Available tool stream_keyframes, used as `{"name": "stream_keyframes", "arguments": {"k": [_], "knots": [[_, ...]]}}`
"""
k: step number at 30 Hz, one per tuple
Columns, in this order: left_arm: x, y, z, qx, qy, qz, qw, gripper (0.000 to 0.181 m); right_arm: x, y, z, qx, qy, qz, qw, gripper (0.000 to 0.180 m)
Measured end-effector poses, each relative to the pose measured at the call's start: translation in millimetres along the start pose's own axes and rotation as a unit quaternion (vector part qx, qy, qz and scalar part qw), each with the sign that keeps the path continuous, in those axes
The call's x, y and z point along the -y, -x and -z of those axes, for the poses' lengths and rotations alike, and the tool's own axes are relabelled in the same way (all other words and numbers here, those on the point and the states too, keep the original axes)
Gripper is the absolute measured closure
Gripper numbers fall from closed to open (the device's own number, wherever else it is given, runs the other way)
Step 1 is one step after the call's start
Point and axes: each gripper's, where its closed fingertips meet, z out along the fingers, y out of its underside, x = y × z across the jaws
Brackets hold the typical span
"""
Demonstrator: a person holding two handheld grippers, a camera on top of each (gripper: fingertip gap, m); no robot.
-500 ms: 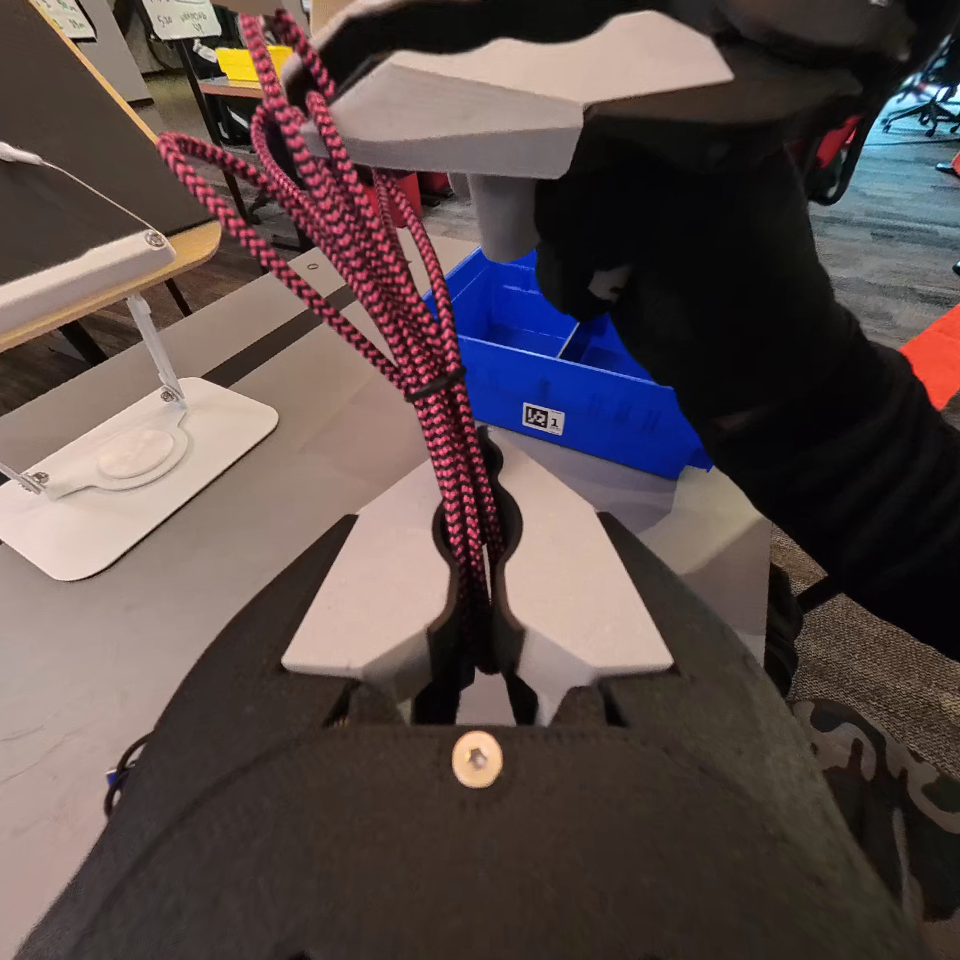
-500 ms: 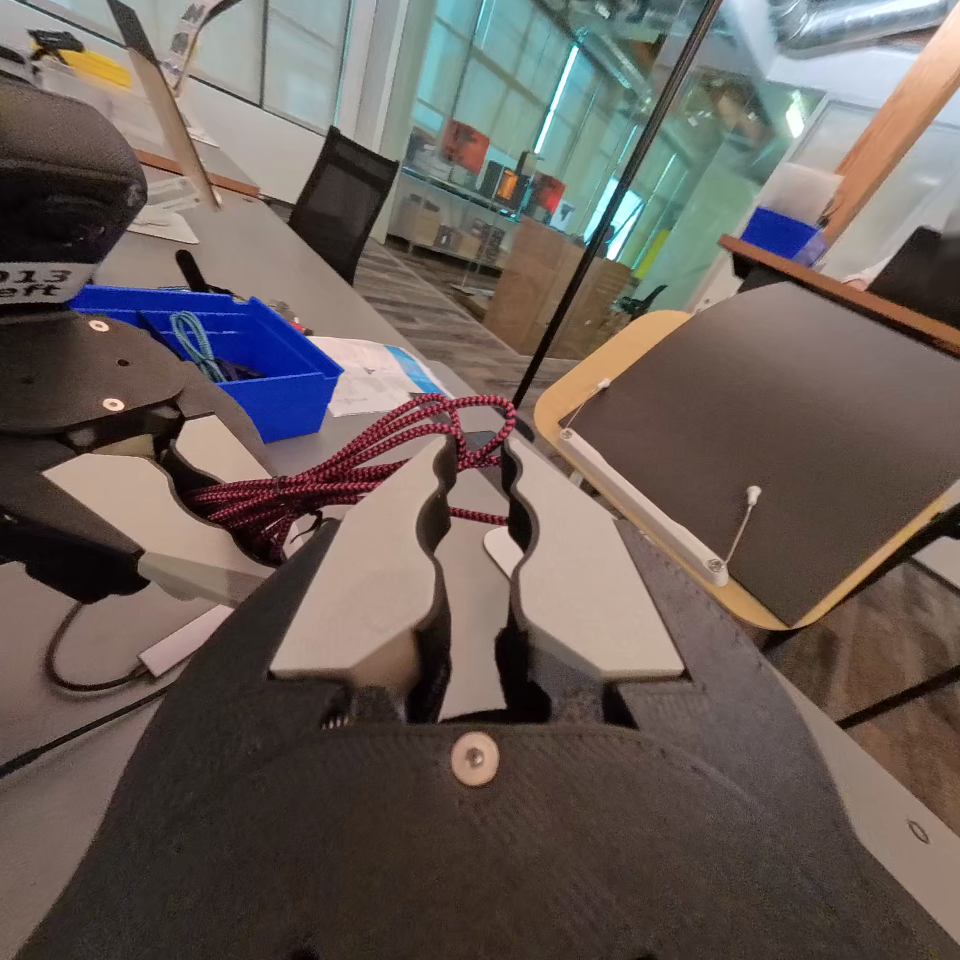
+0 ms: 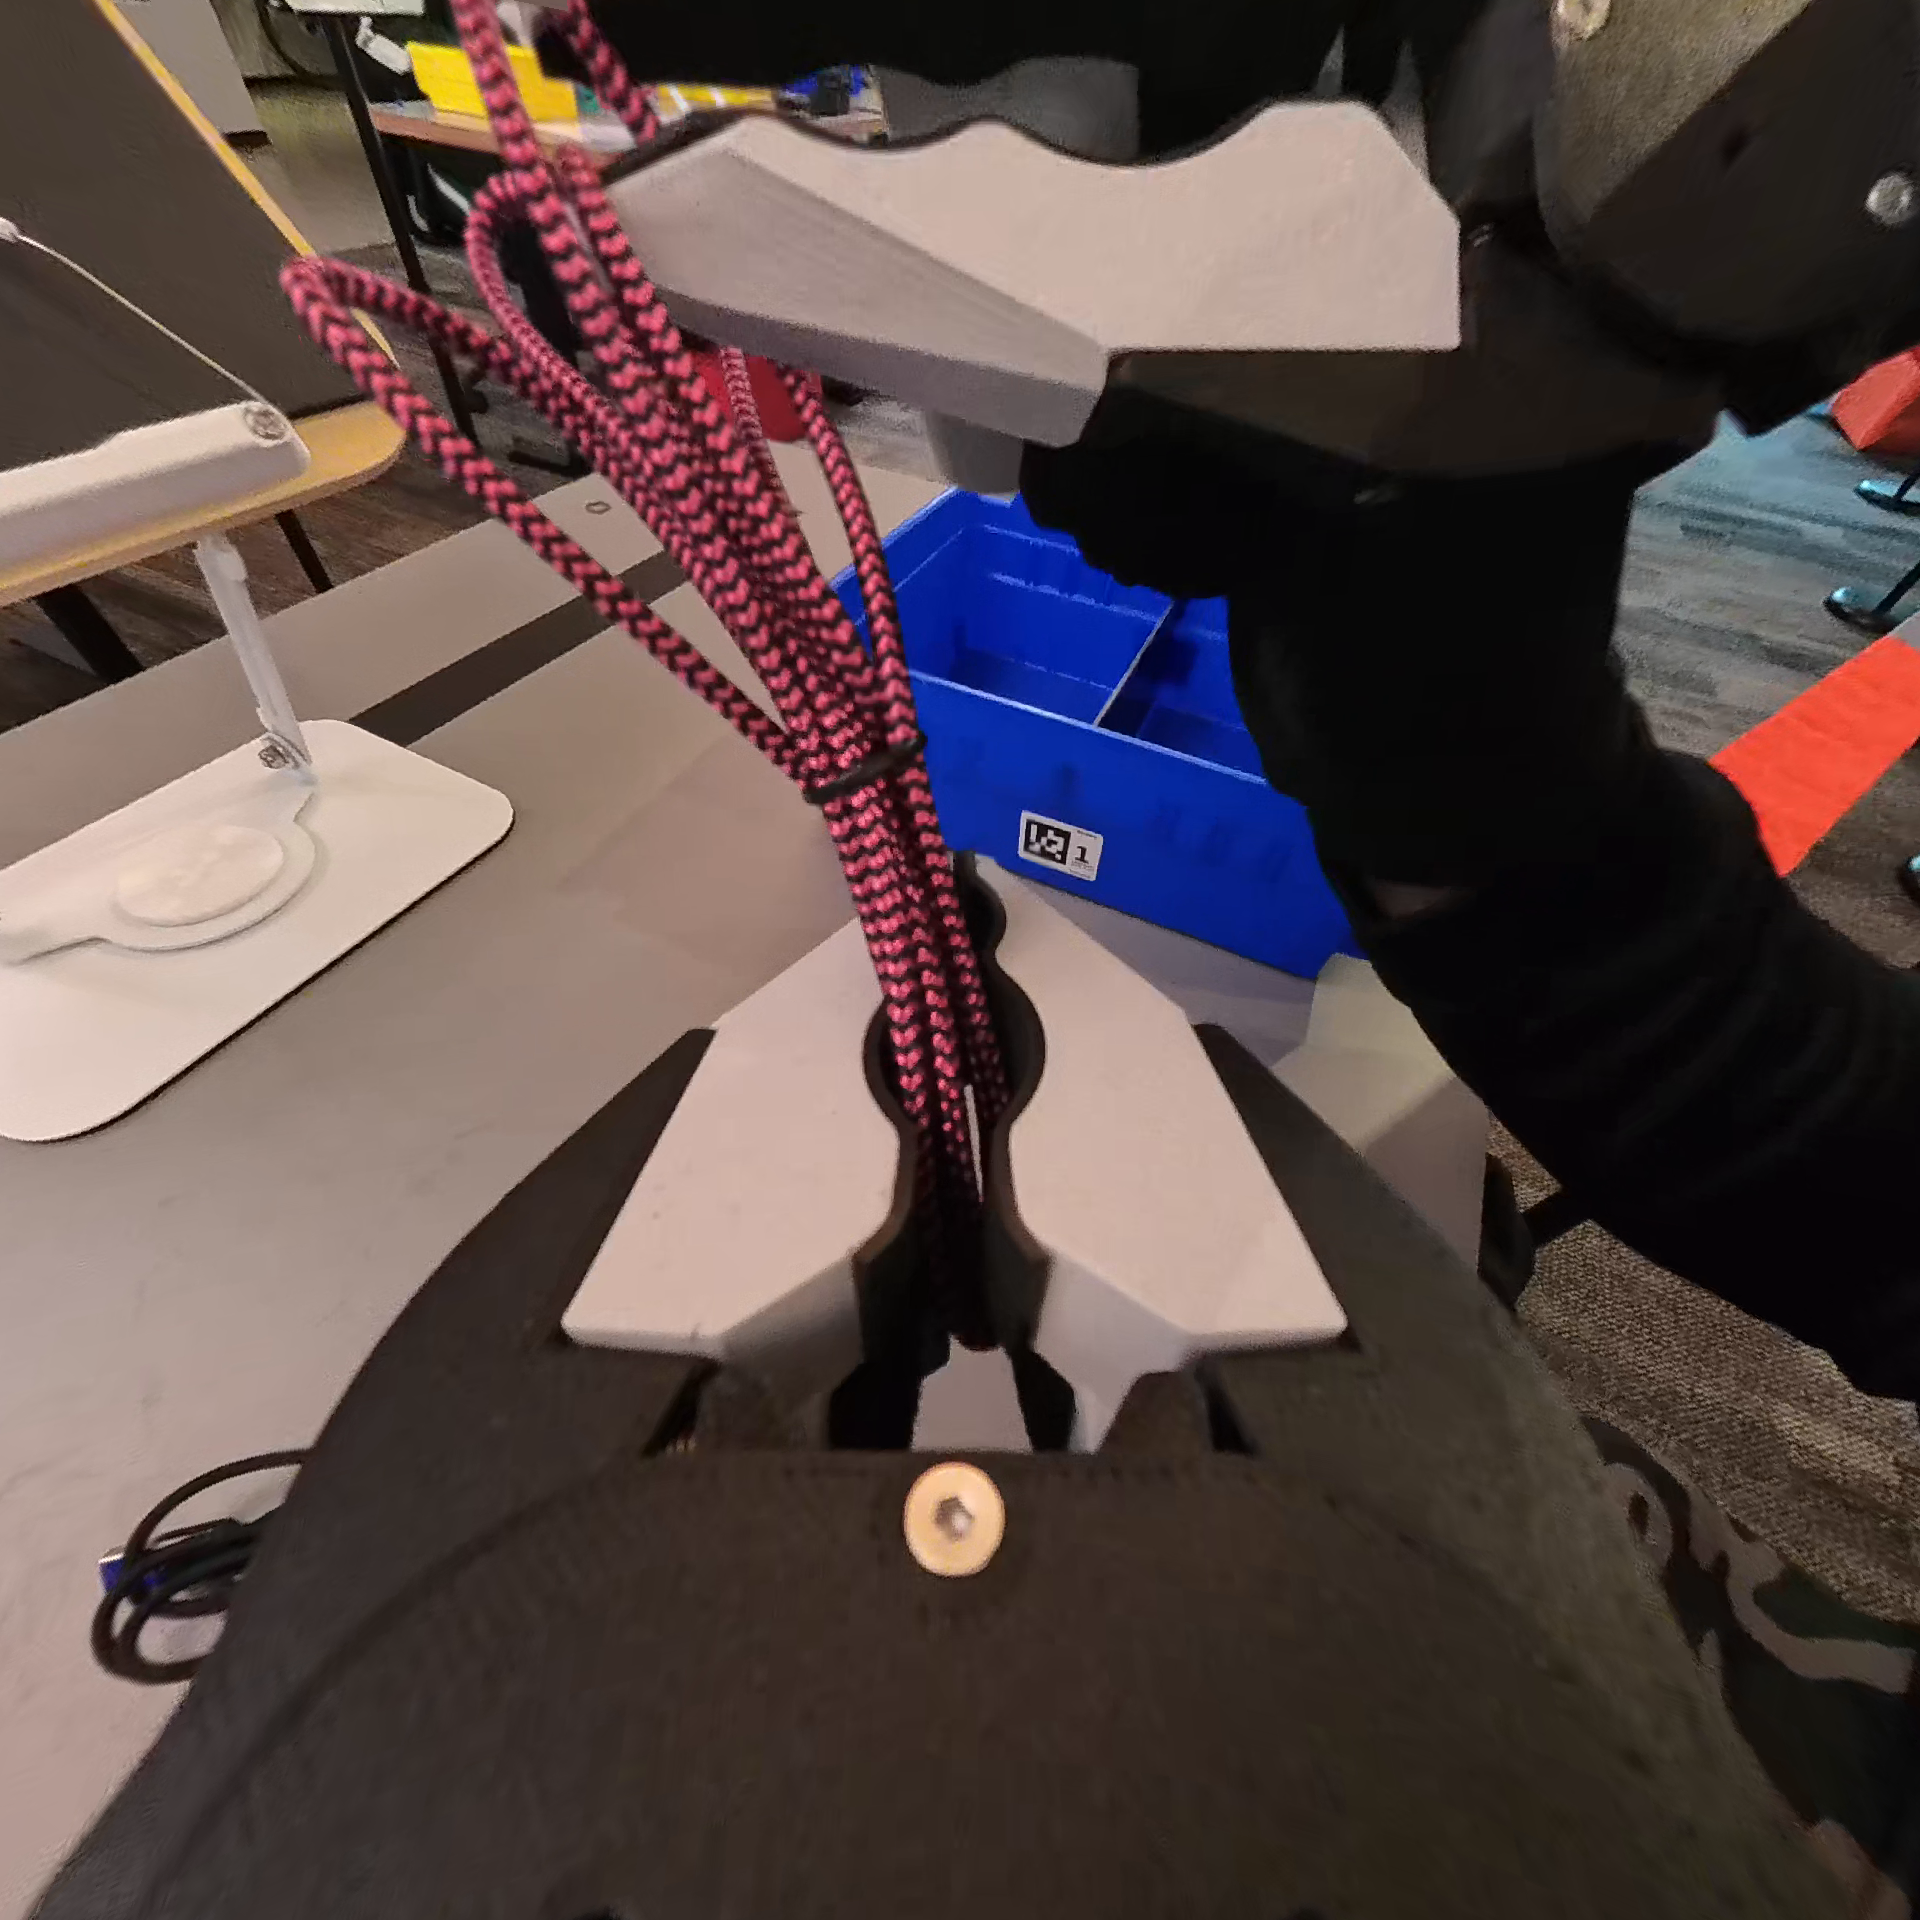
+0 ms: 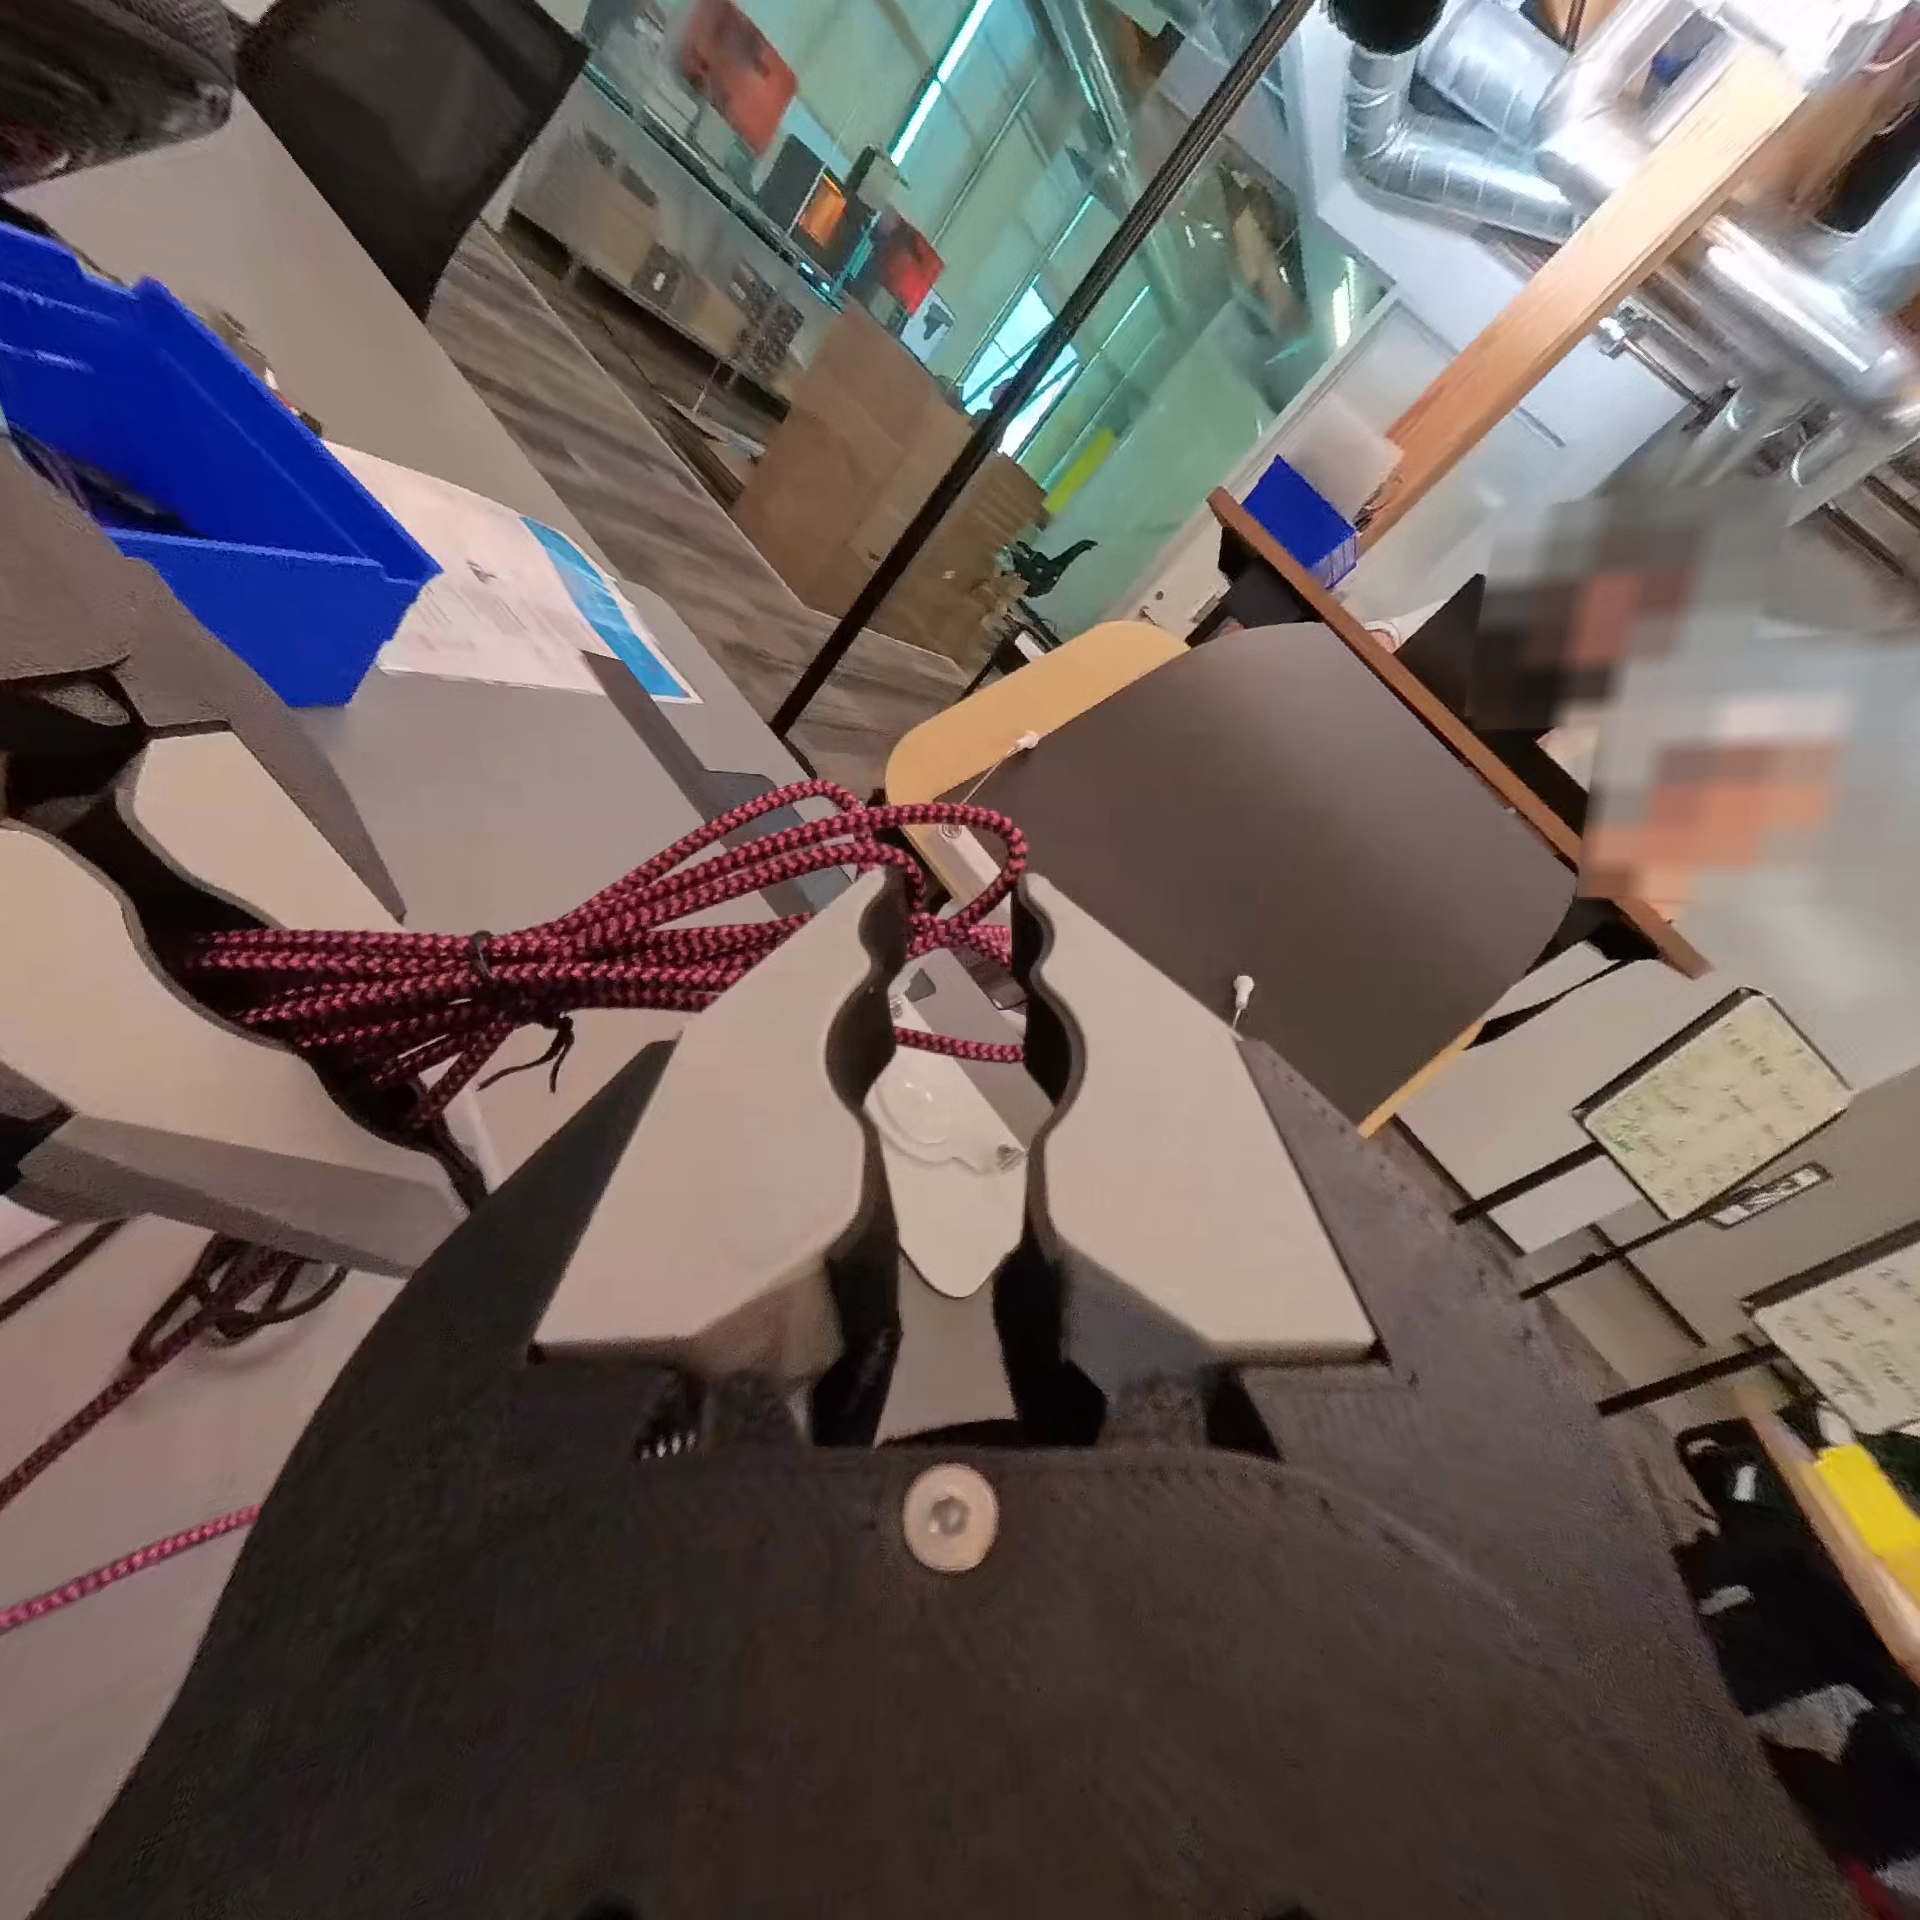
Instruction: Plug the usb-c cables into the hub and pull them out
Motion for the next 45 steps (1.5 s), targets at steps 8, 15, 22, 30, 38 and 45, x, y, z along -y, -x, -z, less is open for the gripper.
{"name": "stream_keyframes", "arguments": {"k": [8, 15, 22, 30, 38, 45], "knots": [[9, 1, 2, 0.011, -0.007, -0.005, 1.000, 0.181, -5, -2, -7, 0.051, -0.019, -0.168, 0.984, 0.169], [-4, 3, 1, -0.012, 0.024, 0.014, 1.000, 0.173, 7, 2, 1, 0.034, -0.028, -0.064, 0.997, 0.172], [9, -3, -4, -0.017, 0.037, -0.001, 0.999, 0.158, 19, 5, 7, 0.029, -0.024, 0.012, 0.999, 0.173], [8, 9, -8, 0.013, 0.037, 0.003, 0.999, 0.179, 16, 9, 4, 0.046, -0.014, -0.002, 0.999, 0.173], [15, 8, -7, 0.018, 0.008, -0.010, 1.000, 0.179, 6, -4, -2, 0.031, -0.020, -0.111, 0.993, 0.175], [14, 2, -9, 0.012, 0.001, -0.011, 1.000, 0.176, -7, -10, -9, 0.022, 0.004, -0.146, 0.989, 0.175]]}}
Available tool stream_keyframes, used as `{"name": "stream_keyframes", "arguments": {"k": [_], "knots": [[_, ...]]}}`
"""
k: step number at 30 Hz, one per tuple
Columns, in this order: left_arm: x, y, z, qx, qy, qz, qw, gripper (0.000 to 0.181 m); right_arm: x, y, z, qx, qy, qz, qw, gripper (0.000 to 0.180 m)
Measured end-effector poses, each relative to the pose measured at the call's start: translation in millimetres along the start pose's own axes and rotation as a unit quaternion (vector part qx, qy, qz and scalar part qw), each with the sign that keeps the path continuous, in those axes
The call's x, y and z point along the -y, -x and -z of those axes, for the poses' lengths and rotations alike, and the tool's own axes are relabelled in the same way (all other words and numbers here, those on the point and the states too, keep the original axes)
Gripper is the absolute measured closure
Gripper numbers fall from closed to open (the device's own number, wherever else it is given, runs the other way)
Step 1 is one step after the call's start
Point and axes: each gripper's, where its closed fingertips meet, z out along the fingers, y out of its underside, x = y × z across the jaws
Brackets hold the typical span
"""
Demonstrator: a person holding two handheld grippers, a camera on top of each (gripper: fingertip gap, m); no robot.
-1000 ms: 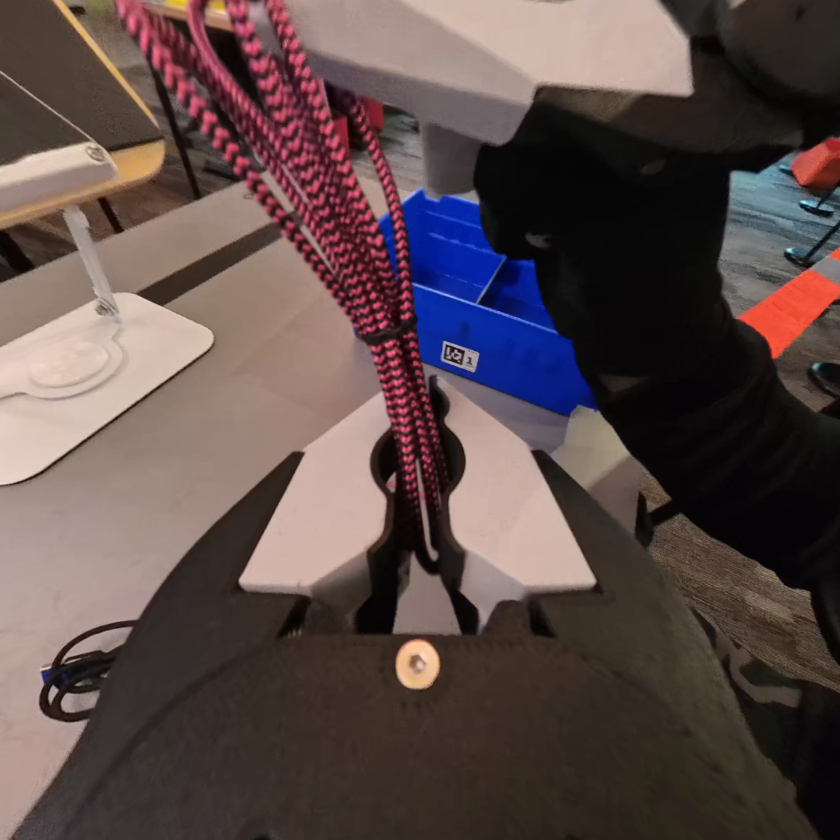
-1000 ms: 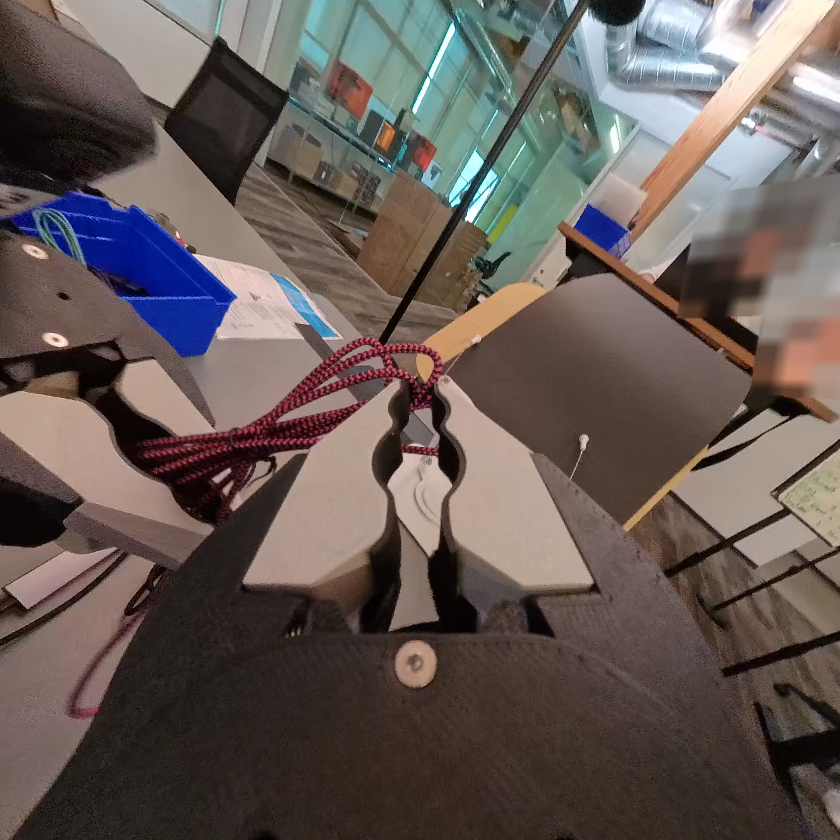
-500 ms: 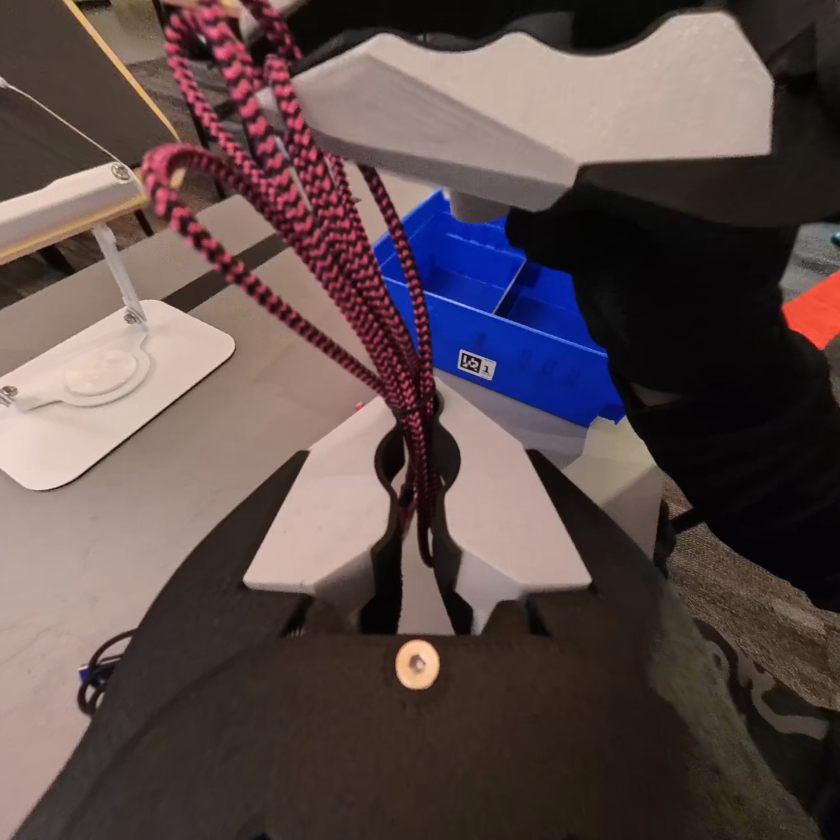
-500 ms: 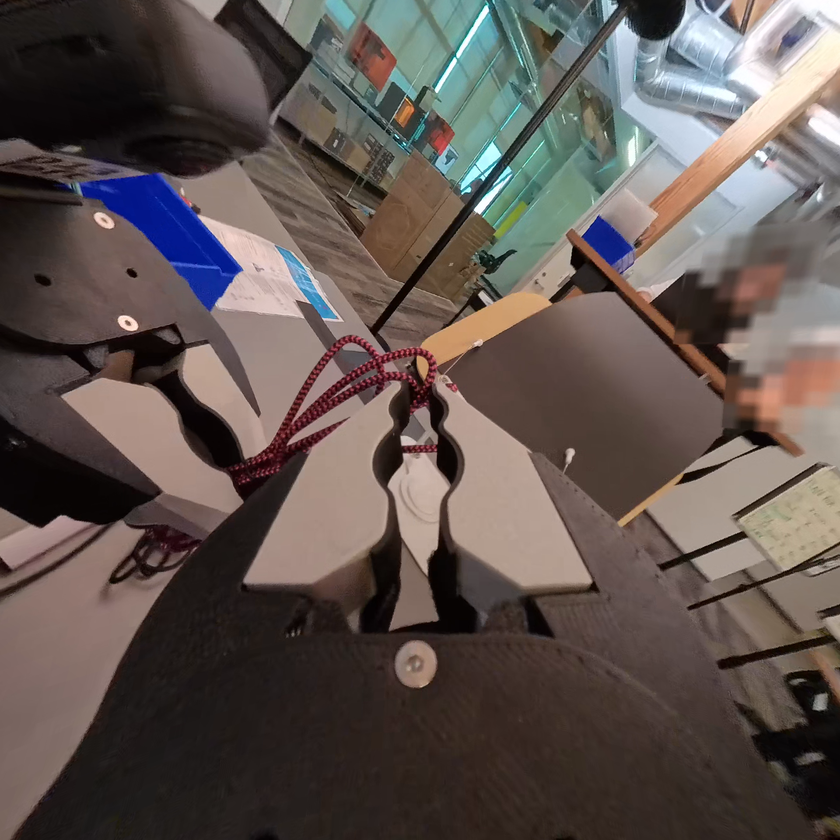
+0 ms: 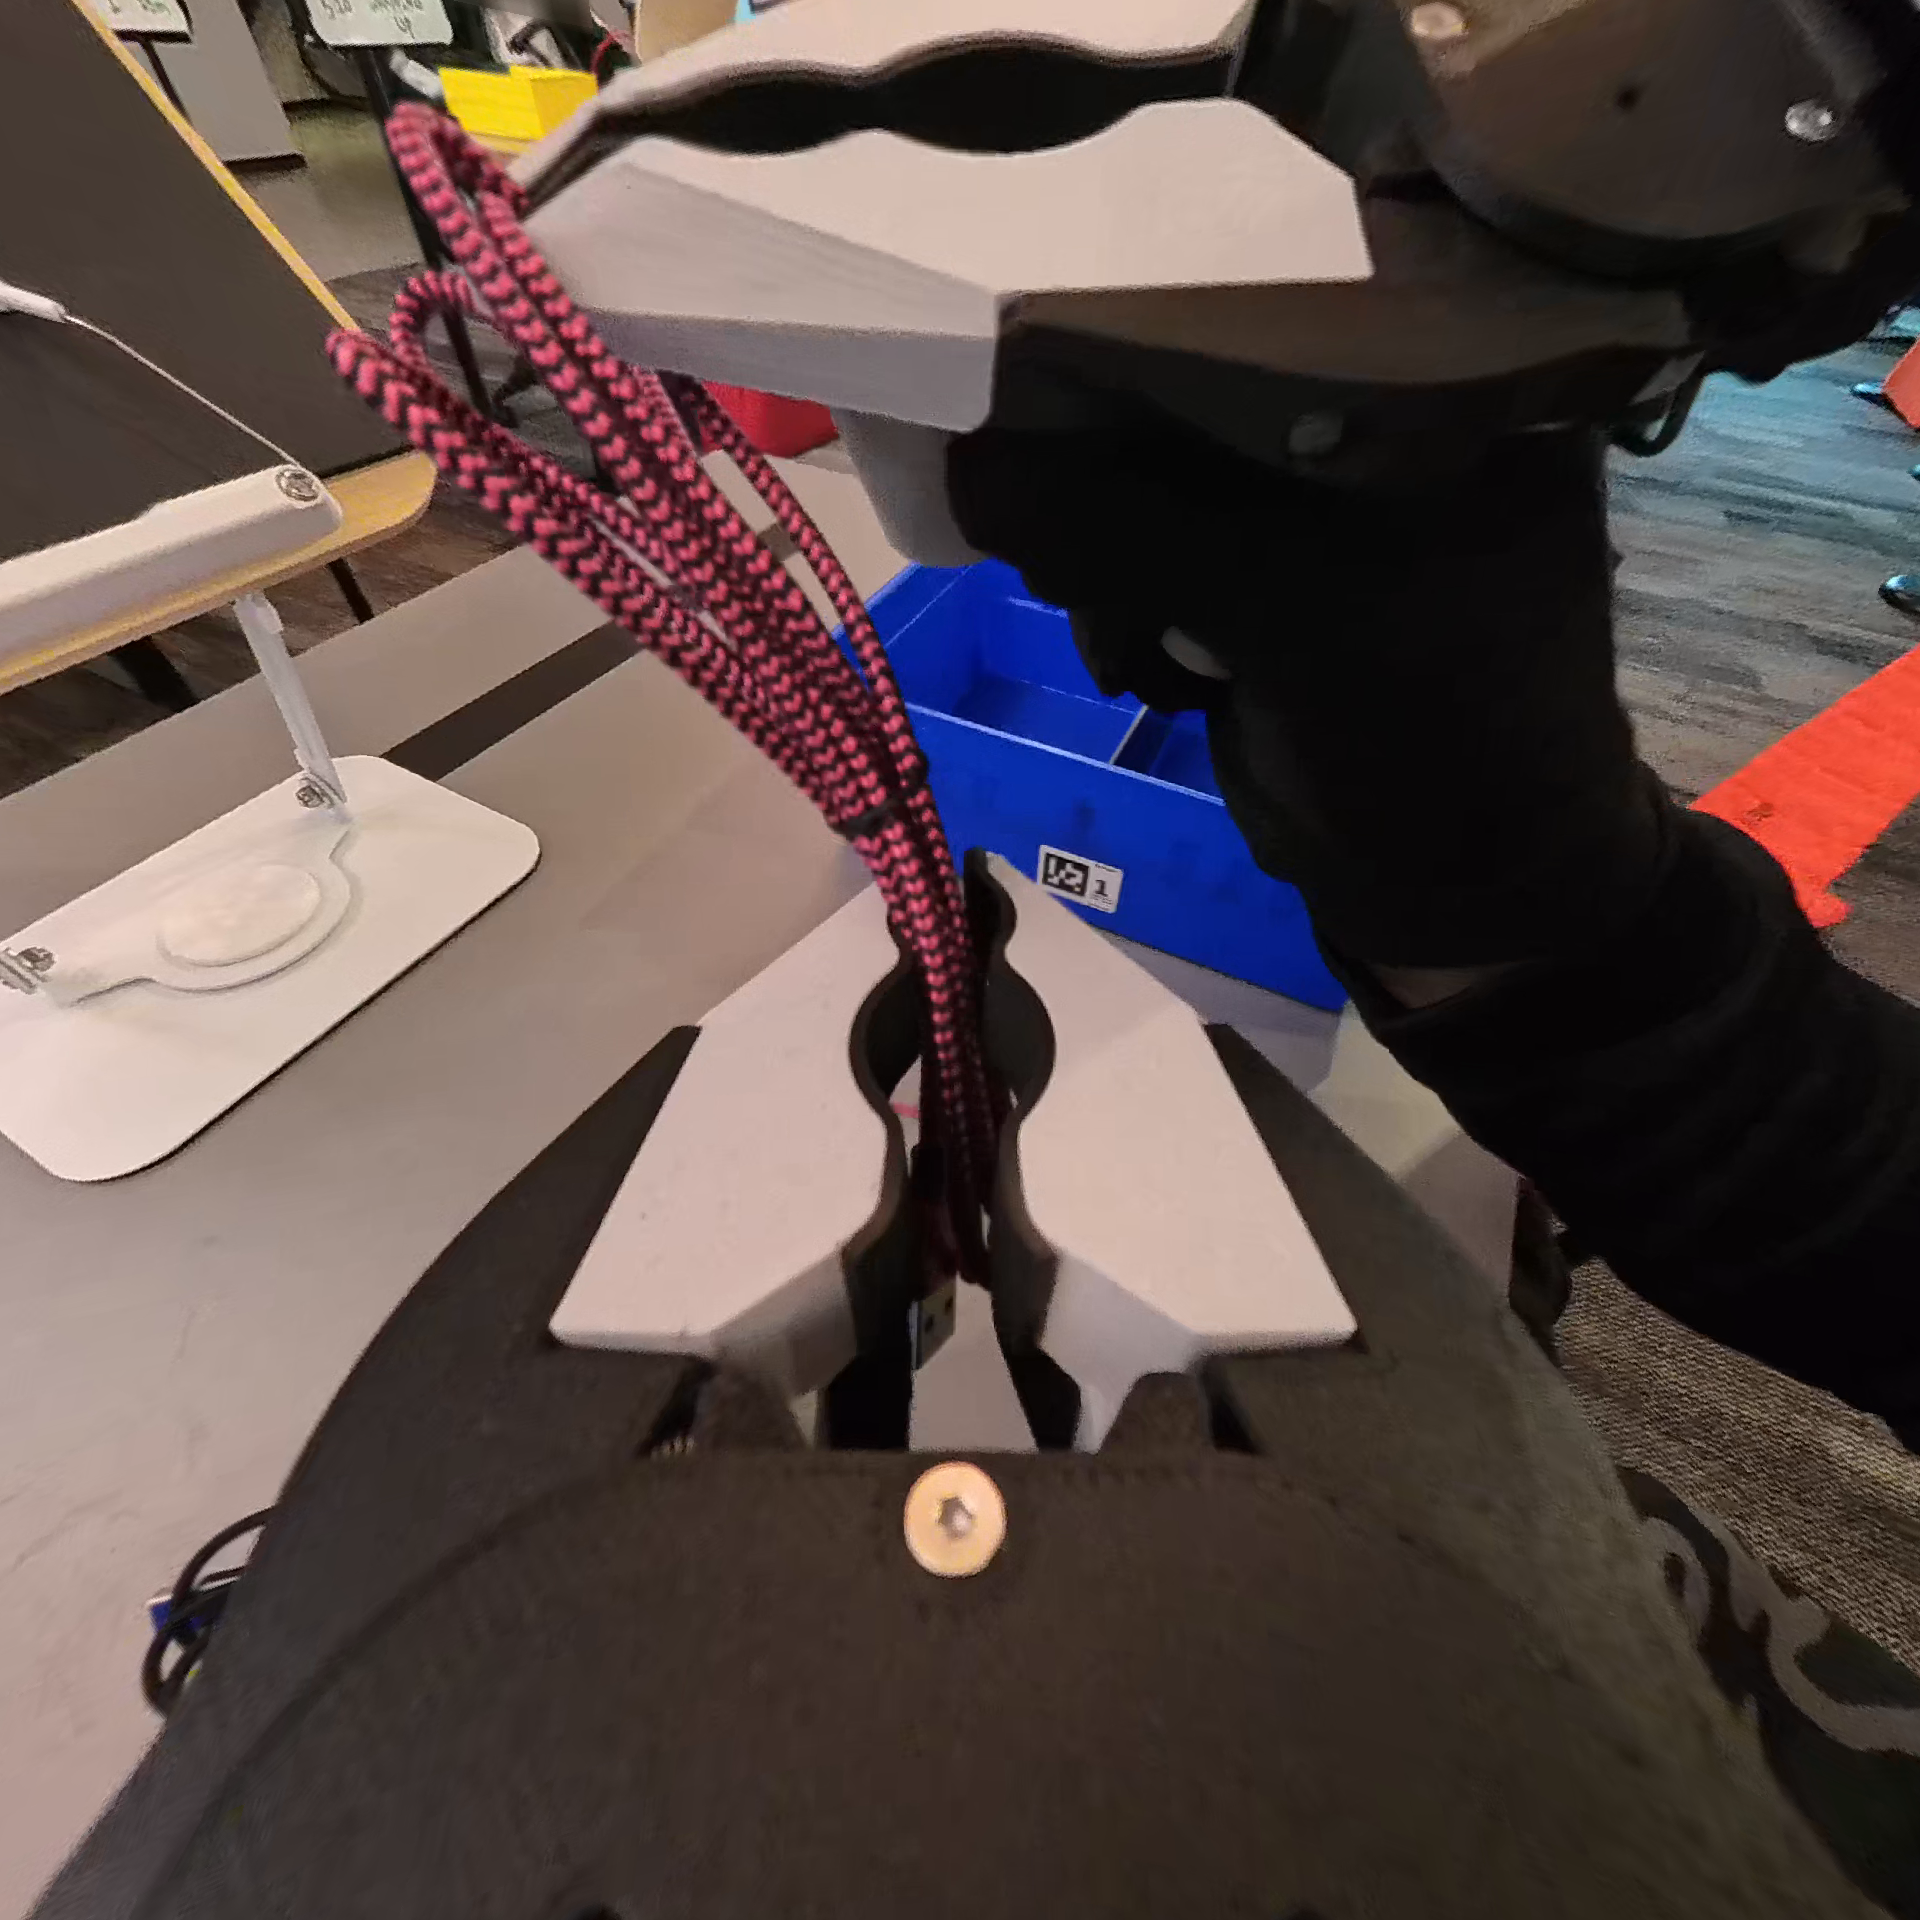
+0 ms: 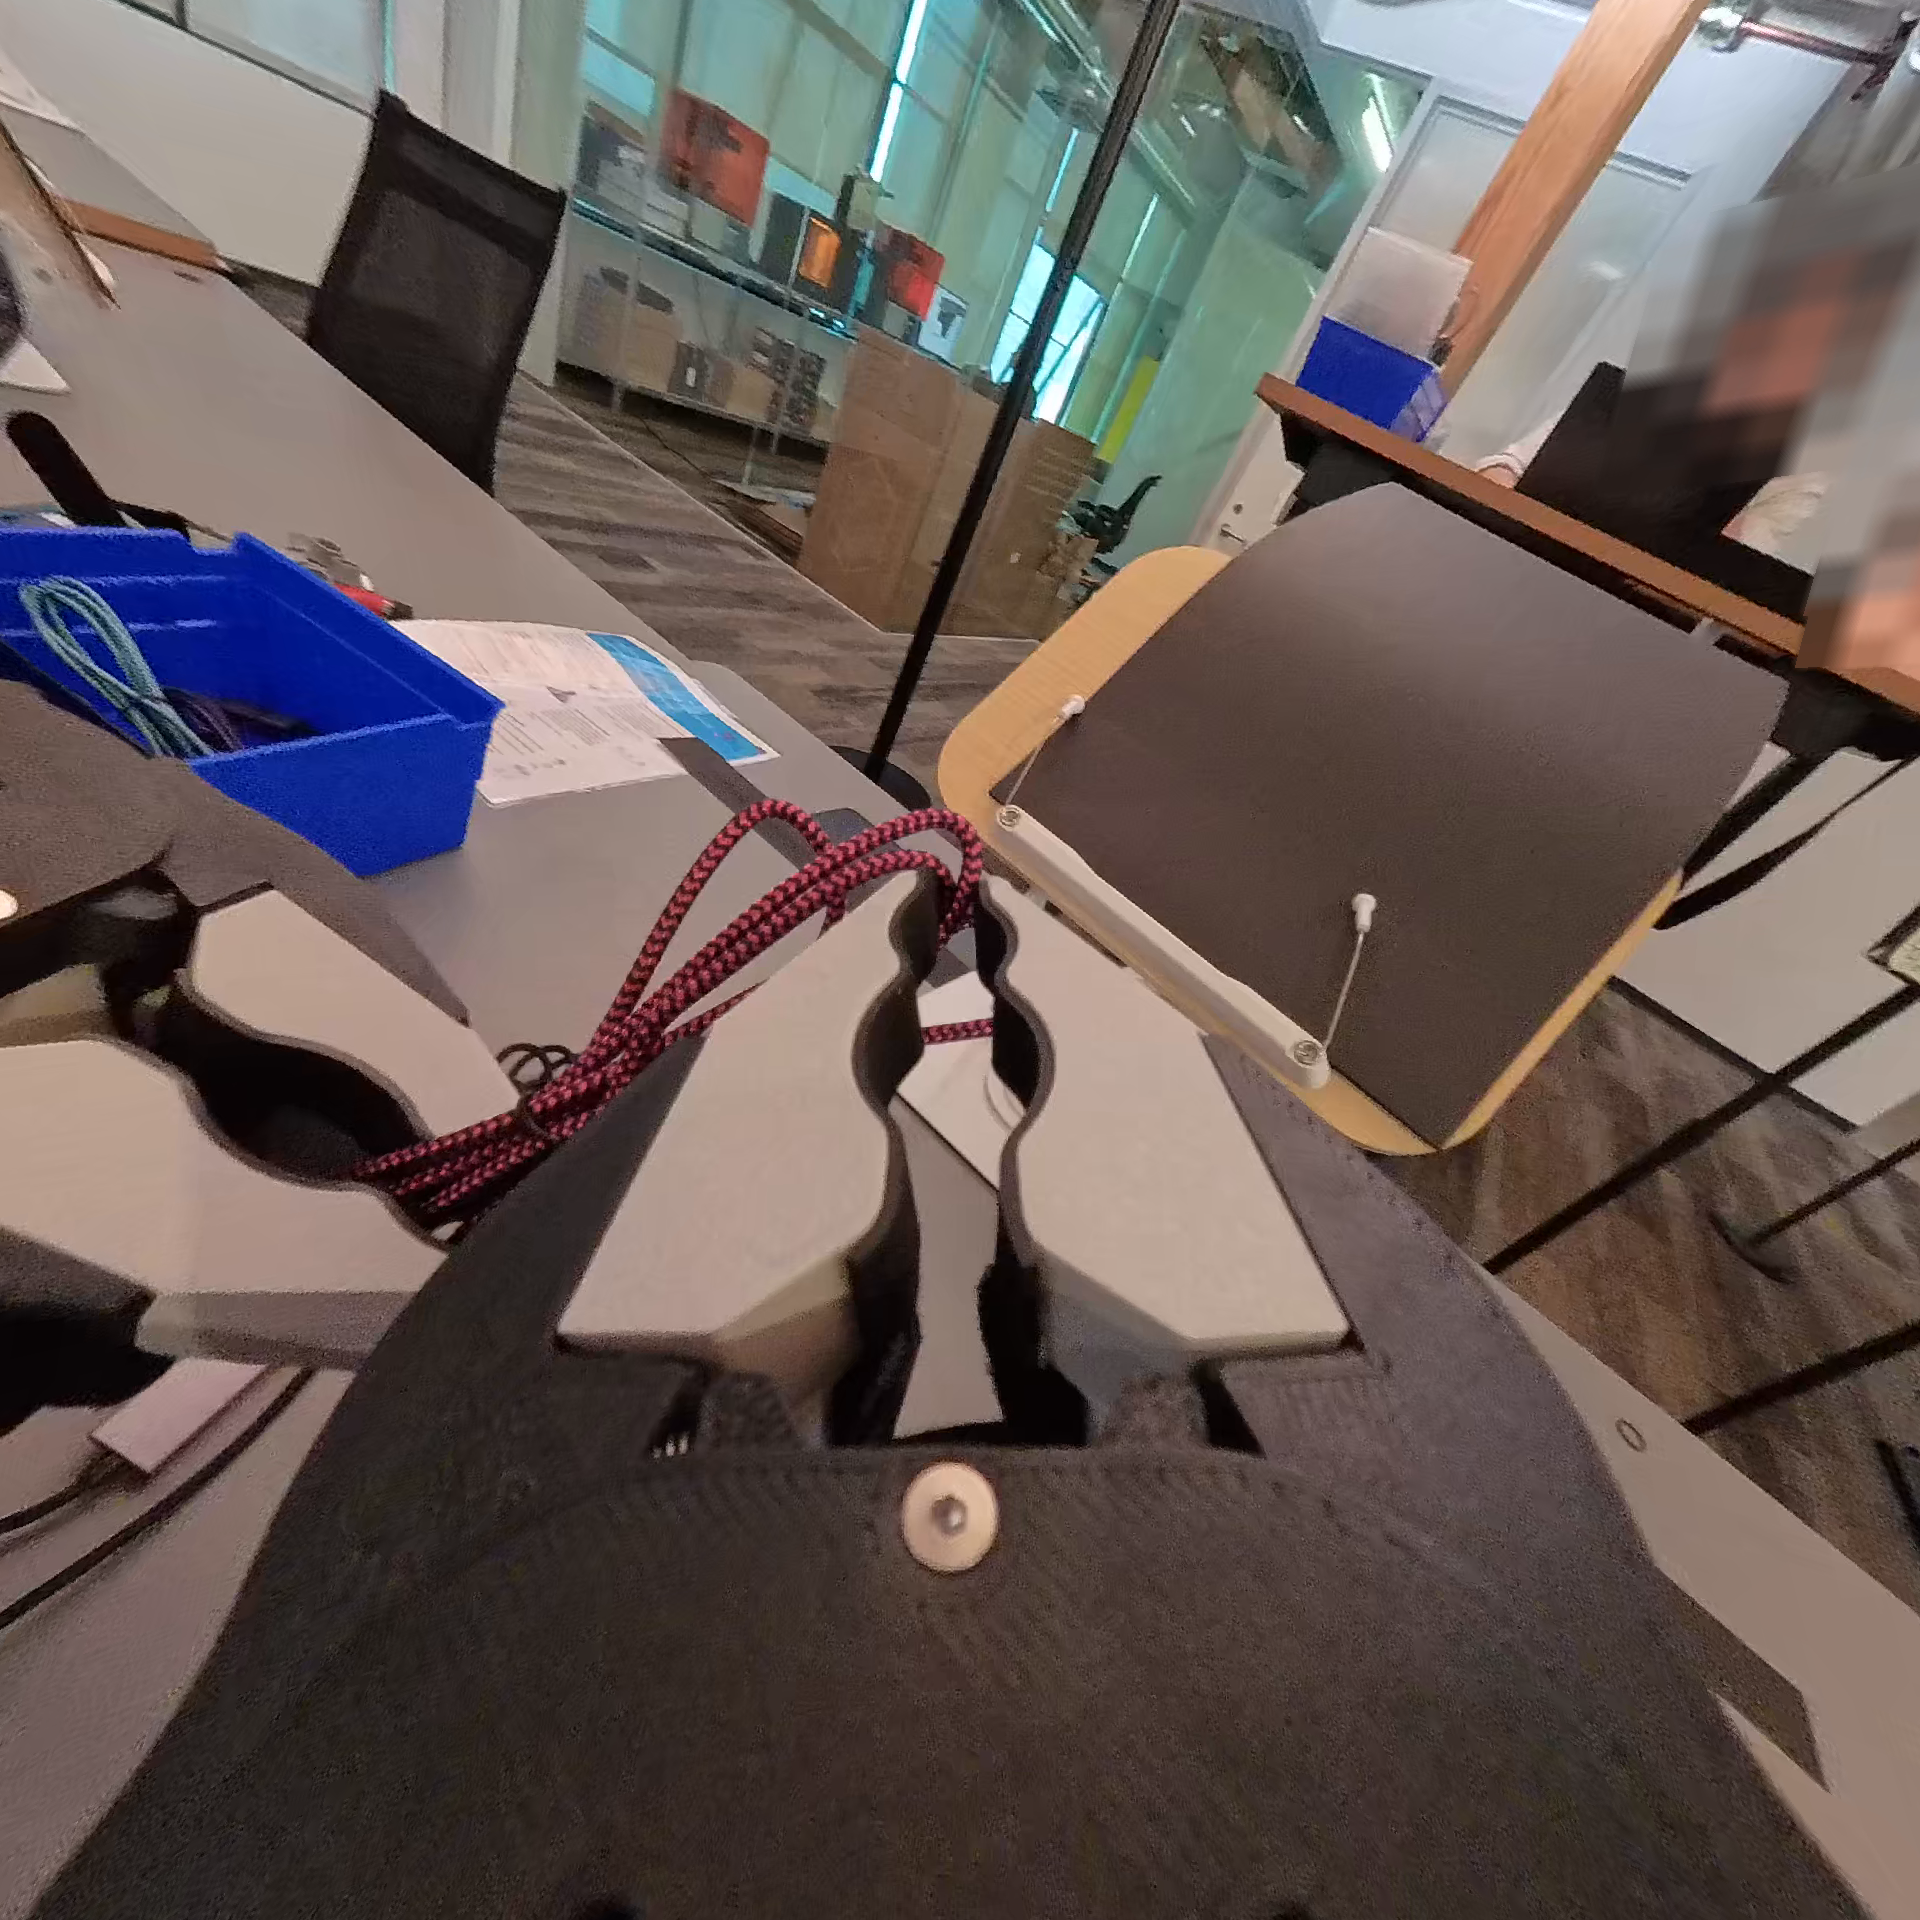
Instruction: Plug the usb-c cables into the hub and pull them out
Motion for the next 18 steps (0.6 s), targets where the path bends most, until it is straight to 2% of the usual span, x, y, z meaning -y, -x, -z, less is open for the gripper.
{"name": "stream_keyframes", "arguments": {"k": [10, 13, 15, 16, 18], "knots": [[0, -1, 2, 0.001, 0.004, -0.005, 1.000, 0.176, -4, -4, -6, 0.014, 0.011, -0.011, 1.000, 0.176], [-9, 1, 5, -0.052, -0.003, 0.070, 0.996, 0.179, -6, -2, -4, 0.038, 0.022, -0.001, 0.999, 0.160], [-11, -2, 11, -0.112, -0.035, 0.123, 0.985, 0.179, -4, -2, 2, 0.072, 0.024, -0.040, 0.996, 0.133], [-10, -4, 15, -0.136, -0.054, 0.140, 0.979, 0.179, -3, -1, 7, 0.082, 0.021, -0.054, 0.995, 0.130], [-8, 0, 20, -0.158, -0.075, 0.179, 0.968, 0.180, -1, 0, 16, 0.084, 0.013, -0.067, 0.994, 0.139]]}}
